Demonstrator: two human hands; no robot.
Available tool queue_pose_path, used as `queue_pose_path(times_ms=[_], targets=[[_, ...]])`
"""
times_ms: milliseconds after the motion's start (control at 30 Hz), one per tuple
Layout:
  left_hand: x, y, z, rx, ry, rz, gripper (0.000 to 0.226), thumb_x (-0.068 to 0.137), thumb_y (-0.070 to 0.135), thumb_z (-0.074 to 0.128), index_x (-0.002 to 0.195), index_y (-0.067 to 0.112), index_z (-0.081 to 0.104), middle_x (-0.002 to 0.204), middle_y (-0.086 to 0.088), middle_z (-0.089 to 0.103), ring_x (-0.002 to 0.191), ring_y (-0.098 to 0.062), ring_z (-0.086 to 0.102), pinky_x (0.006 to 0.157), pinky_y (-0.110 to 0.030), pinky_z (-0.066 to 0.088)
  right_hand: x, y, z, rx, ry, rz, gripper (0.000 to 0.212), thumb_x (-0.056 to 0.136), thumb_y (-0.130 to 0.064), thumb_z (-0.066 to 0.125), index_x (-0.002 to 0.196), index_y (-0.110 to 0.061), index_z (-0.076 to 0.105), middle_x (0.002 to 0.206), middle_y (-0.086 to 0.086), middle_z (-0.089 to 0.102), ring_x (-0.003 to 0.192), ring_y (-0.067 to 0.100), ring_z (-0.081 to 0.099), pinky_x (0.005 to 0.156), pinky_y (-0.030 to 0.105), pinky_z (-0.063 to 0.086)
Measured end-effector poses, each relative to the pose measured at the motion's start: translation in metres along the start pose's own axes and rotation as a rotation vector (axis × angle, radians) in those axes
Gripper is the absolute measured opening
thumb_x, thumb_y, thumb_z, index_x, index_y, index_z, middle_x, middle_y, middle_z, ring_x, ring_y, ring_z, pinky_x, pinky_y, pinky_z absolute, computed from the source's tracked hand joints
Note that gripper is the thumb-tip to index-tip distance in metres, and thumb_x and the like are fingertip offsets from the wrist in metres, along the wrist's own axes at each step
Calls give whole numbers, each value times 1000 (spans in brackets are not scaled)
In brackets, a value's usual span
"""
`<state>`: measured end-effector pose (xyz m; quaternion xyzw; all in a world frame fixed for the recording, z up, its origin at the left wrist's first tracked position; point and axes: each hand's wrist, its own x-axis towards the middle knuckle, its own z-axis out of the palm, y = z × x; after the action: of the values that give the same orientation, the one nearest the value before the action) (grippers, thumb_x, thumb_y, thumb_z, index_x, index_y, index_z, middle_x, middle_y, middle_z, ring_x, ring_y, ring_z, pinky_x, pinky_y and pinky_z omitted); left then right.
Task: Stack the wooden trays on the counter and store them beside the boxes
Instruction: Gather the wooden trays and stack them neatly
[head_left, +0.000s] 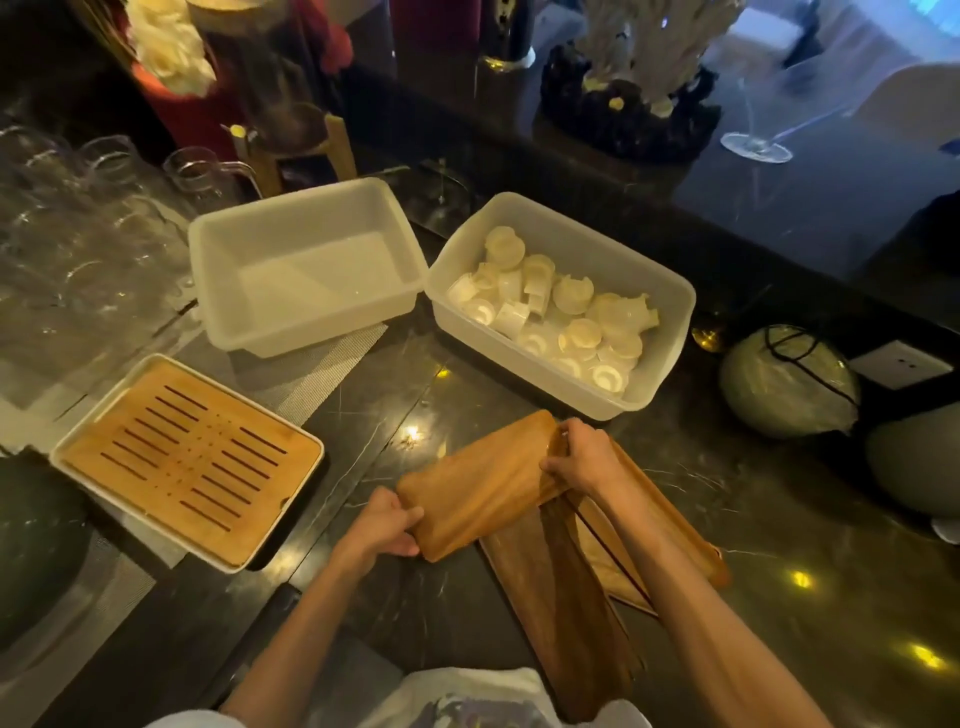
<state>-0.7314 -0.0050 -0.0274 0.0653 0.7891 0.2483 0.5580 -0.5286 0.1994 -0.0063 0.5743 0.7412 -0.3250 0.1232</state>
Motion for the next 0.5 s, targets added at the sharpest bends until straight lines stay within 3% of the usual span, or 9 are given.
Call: queue_pose_path(times_ms=[100, 200, 333, 433, 500], targets=[[-16, 7, -5, -23, -2, 60, 22, 92, 18, 62, 100, 15, 41, 89, -13, 61, 58, -19, 66, 60, -32, 62, -19, 9, -7, 90, 65, 2, 71, 72, -39, 82, 131, -21, 48, 127, 3, 59, 114, 22, 58, 91, 38, 51], [-37, 16, 0, -53, -12, 122, 24, 94, 18, 59, 112, 16, 43, 88, -10, 55, 64, -18, 60, 55, -28, 60, -44, 32, -12, 198, 69, 30, 75, 73, -39, 81, 137, -22, 45, 136, 3, 54, 122, 23, 54, 99, 41, 49], [-70, 27, 29, -21, -45, 248, 25, 95, 17, 57, 116, 24, 43, 98, -9, 54, 80, -19, 59, 58, -28, 58, -84, 84, -16, 338, 32, 89, 75, 78, -38, 77, 142, -21, 43, 139, 4, 51, 123, 24, 52, 101, 43, 47], [-97, 32, 67, 5, -11, 371, 25, 96, 13, 55, 116, 23, 44, 93, -7, 54, 81, -19, 57, 62, -31, 56, -121, 133, -21, 636, 3, 134, 52, 84, -34, 73, 129, -18, 53, 109, 4, 64, 88, 14, 62, 74, 34, 54], [-116, 34, 97, -12, -9, 441, 21, 97, 12, 53, 116, 16, 47, 93, -8, 54, 85, -19, 58, 72, -36, 56, -147, 167, -27, 844, 47, 72, 30, 89, -25, 68, 115, -11, 60, 84, 8, 63, 64, 14, 63, 67, 40, 57]])
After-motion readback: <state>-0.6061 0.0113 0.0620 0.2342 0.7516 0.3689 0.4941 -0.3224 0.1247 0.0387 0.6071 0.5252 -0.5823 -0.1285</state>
